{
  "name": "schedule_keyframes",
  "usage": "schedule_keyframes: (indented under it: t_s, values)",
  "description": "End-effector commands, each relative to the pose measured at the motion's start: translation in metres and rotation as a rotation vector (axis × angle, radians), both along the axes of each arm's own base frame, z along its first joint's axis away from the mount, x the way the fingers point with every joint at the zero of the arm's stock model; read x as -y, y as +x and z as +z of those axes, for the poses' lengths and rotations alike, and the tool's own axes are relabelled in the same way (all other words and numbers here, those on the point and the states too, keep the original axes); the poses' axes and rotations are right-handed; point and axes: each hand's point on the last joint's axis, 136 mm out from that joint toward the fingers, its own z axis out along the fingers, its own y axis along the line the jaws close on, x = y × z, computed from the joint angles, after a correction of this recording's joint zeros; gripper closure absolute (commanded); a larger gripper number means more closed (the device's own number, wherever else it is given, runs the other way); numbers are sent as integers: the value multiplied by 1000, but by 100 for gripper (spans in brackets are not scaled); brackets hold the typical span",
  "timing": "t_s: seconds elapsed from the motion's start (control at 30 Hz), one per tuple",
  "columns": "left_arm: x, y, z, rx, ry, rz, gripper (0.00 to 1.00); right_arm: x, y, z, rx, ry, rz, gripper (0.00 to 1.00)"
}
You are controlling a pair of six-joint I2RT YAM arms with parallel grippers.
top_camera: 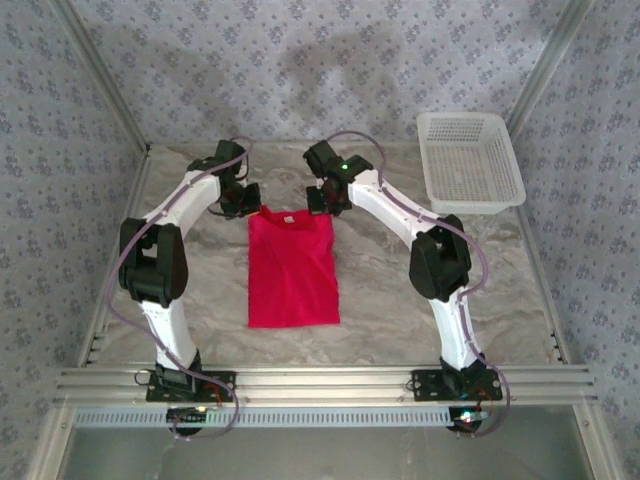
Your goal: Fold the inside-out t-shirt
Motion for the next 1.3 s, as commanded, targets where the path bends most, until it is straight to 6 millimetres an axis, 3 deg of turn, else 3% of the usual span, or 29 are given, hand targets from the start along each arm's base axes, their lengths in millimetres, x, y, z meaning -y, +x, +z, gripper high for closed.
schedule_keyframes:
  t_s: [0.0,0.1,0.13,0.2,0.27,0.3,0.43,0.5,0.57,0.63,0.77,0.83,0.93,1.27]
  values:
    - [-12,0,-2,-19,33,5,100,-1,12,-17,-45,-6,-18,98]
    - [-21,4,-18,-48,70,29,100,-11,28,-33,-77,37,-25,86]
    - [-25,6,-24,-62,81,38,98,-14,33,-38,-89,52,-26,77]
    - [-33,11,-33,-80,94,58,80,-14,39,-49,-124,60,-41,64]
    - [-36,13,-32,-78,85,70,65,-11,40,-46,-149,75,-45,54]
    - [-35,14,-26,-57,71,70,59,-9,39,-41,-147,85,-37,47]
    - [-35,12,9,114,43,60,52,-3,24,-15,-102,143,17,21]
    - [-45,6,31,225,60,94,48,0,16,-7,-74,191,44,14]
    - [-59,-3,52,343,83,145,33,9,10,-7,-42,209,72,8]
    - [-74,-16,65,439,89,200,1,17,4,-15,-38,208,94,4]
    - [-92,-29,62,466,-77,254,0,29,-2,-38,-76,181,103,2]
    - [-82,-36,57,447,-150,208,0,33,-3,-48,-81,166,105,2]
    - [-65,-45,46,412,-234,148,12,34,-1,-56,-78,158,105,2]
    - [-43,-45,-20,199,-352,126,28,8,11,-88,-129,206,109,11]
